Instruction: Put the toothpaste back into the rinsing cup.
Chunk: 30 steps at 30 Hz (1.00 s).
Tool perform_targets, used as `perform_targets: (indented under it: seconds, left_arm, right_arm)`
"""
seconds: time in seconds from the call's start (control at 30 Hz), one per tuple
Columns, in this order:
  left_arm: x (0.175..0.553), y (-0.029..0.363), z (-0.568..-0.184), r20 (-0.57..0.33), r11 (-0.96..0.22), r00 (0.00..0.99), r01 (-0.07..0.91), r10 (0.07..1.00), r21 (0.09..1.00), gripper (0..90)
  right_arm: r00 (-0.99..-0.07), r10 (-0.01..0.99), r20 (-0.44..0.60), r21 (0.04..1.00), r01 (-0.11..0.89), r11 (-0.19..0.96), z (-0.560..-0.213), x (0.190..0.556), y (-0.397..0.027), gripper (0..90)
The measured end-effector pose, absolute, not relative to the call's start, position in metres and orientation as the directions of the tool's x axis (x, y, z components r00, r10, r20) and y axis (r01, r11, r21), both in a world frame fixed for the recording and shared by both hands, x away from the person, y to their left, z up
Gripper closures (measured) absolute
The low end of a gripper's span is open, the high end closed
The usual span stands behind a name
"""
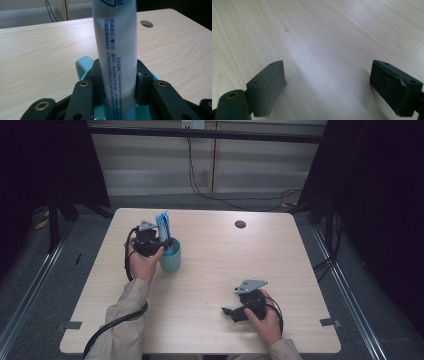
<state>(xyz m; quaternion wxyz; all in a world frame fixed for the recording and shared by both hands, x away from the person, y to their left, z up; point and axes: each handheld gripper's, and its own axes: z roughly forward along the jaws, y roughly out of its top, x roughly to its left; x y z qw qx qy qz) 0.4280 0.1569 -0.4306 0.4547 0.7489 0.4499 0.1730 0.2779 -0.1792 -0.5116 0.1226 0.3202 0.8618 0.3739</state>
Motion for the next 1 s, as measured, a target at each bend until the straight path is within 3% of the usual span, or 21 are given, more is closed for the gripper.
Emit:
perform_targets:
  seconds: [1.0]
  left_arm:
    - [0.4306, 0.1518, -0.4319, -0.134, -0.191, 0.536, 0.508, 0.833, 0.840, 64.4]
  right_arm:
    - [-0.766, 0.642, 0.026, 0.724, 0.458, 0.516, -0.5116, 0.2780, -0.1792, 12.4]
